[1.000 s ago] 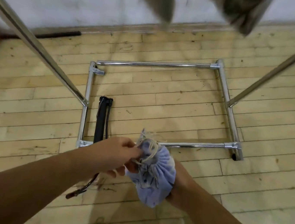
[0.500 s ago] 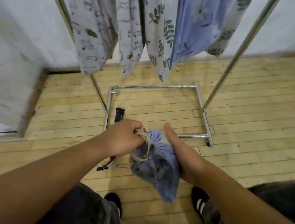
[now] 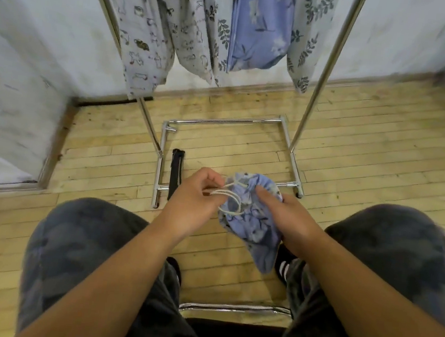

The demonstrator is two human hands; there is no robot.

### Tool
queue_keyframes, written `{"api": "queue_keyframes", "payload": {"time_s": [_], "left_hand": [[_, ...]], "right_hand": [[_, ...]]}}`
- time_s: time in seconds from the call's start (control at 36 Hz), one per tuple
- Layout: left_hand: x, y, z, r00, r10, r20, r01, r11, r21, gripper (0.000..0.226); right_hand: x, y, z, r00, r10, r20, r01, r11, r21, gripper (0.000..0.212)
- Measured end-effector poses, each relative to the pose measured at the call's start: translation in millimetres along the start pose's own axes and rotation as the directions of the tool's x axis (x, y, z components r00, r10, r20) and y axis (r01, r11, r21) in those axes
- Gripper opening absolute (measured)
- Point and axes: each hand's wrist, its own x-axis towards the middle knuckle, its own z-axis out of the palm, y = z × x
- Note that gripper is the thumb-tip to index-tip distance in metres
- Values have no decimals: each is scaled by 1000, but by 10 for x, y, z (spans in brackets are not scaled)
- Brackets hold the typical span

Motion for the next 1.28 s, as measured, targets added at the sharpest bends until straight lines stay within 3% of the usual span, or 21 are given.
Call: {"api": "queue_keyframes", "payload": {"time_s": [0.08,0.17,0.22,0.28,0.33,0.39,0.47,0.58,0.69,0.86,1.0,1.28], "left_hand": [[-56,29,34,983,-49,177,66,993,-93,33],[-50,58,58,936,-21,352,176,893,-415,33],[-24,86,60,930,-22,366,262,739,-621,26],[10,100,65,947,-87,308,278,700,-658,23],[49,74,75,968,-145,203,236,803,-548,22],[62,41,98,986,-118,118,153,920,-361,22],[59,-16,118,994,7,110,-1,998,-60,53],[67,-75,138,962,178,208,-212,965,156,68],[68,-116,190,928,339,153,-371,873,318,38],[48,-98,151,939,343,35,-339,898,282,6],[70,-113,74,963,257,-85,-226,935,273,8],[256,-329,-85,960,28,-279,48,964,263,18]], "right_hand": [[2,58,-37,999,51,-6,-50,996,70,70],[-6,69,-34,999,51,-11,-50,996,79,72],[3,77,-27,999,43,-13,-43,998,43,74],[-28,61,-16,1000,-6,17,6,1000,-19,63],[-47,61,-9,997,-69,43,71,996,-60,56],[-69,44,7,989,-127,70,133,988,-81,41],[-59,66,27,977,-188,105,203,966,-159,16],[-33,93,30,971,-204,121,230,938,-260,9],[-62,73,52,969,-207,134,239,920,-312,23],[-3,115,13,961,-268,-68,195,833,-518,10],[68,194,-13,966,-195,-168,49,779,-625,35],[67,303,-109,940,-70,-333,-91,893,-442,23]]}}
